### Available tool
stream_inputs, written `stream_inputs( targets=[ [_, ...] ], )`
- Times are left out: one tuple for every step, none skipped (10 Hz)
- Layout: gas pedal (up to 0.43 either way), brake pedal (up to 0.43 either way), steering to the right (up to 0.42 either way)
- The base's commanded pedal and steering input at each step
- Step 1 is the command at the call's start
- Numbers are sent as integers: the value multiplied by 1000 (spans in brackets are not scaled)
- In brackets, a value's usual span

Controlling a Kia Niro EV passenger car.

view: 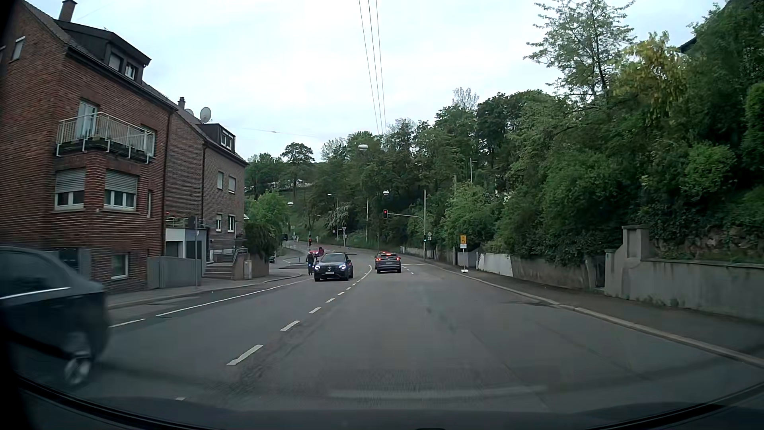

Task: Follow the waypoints while adhering to traffic rules and regulations

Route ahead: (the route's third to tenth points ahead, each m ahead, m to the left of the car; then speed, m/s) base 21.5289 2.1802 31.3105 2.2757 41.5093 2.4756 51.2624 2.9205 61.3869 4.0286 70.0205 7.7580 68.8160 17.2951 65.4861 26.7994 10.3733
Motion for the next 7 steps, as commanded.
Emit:
stream_inputs(
  targets=[
    [0, 116, -6],
    [0, 171, -6],
    [0, 195, -6],
    [0, 220, -6],
    [0, 232, -6],
    [0, 232, -5],
    [0, 250, -4]
  ],
)
